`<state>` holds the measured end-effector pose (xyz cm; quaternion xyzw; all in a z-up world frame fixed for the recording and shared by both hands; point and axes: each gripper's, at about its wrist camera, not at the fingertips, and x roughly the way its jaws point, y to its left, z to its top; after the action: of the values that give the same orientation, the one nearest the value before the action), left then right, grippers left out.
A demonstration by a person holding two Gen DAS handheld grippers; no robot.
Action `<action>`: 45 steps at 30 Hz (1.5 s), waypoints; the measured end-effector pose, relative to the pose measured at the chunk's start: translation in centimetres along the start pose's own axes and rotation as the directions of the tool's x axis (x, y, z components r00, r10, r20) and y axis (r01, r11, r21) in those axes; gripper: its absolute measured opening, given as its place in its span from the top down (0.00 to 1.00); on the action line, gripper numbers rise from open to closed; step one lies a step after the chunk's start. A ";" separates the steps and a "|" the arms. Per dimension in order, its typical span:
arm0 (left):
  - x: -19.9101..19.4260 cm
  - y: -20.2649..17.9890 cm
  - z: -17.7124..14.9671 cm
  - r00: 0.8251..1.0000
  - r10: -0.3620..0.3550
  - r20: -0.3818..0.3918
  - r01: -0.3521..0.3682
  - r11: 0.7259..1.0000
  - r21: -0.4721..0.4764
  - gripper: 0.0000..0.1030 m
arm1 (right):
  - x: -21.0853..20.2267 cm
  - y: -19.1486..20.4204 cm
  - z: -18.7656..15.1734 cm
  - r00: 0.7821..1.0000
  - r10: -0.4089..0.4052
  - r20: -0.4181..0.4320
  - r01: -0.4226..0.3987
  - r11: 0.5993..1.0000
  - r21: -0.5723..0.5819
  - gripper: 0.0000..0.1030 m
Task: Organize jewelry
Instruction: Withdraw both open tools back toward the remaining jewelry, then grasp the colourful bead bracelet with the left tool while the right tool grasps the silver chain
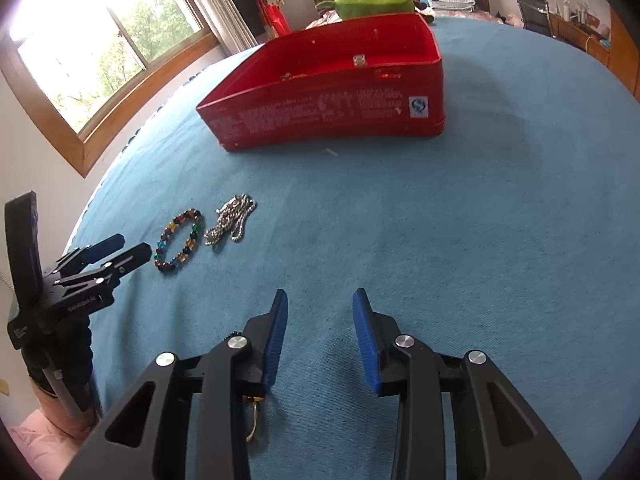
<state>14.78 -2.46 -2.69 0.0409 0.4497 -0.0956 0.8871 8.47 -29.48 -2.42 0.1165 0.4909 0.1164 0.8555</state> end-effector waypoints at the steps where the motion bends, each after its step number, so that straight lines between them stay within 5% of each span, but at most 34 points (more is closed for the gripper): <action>1: 0.1 -0.2 0.1 1.000 0.000 -0.003 0.000 1.000 0.003 0.18 | 0.1 0.0 0.0 1.000 0.003 -0.002 -0.003 1.000 0.001 0.67; 9: 1.8 -2.6 1.1 0.999 0.011 -0.037 -0.008 0.997 0.081 0.13 | 0.4 -0.1 0.0 1.000 0.010 -0.001 -0.010 1.000 0.008 0.67; 19: 3.1 0.1 2.3 0.986 -0.130 -0.101 0.128 0.991 -0.032 0.14 | 0.8 -0.4 0.5 1.000 0.003 -0.007 -0.003 1.000 0.014 0.67; 22: 3.8 0.3 2.8 0.986 -0.104 -0.127 0.105 0.995 0.000 0.28 | 0.8 -0.2 0.8 1.000 0.001 -0.012 -0.001 1.000 0.008 0.67; 26: 4.5 -0.5 3.1 0.989 -0.072 -0.130 0.081 0.995 0.064 0.30 | 1.1 0.3 1.3 1.000 -0.004 -0.019 0.004 1.000 -0.006 0.67; 33: 4.4 -1.0 3.3 0.989 -0.098 -0.115 0.110 0.989 0.099 0.94 | 1.9 1.3 2.9 0.999 -0.010 -0.038 0.009 1.000 -0.018 0.67; 40: 4.3 1.2 3.7 0.965 -0.234 -0.117 0.234 0.972 -0.009 0.94 | 3.7 3.2 4.9 0.996 0.024 -0.087 -0.028 0.999 -0.043 0.67; 45: 3.2 2.8 4.1 0.966 -0.247 -0.072 0.243 0.969 -0.052 0.94 | 5.4 5.1 6.2 0.991 0.042 -0.126 -0.050 0.996 -0.069 0.67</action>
<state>20.44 -0.84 -2.92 -0.0302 0.4872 -0.1933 0.8511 16.04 -23.48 -2.17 0.0895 0.5359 0.1607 0.8240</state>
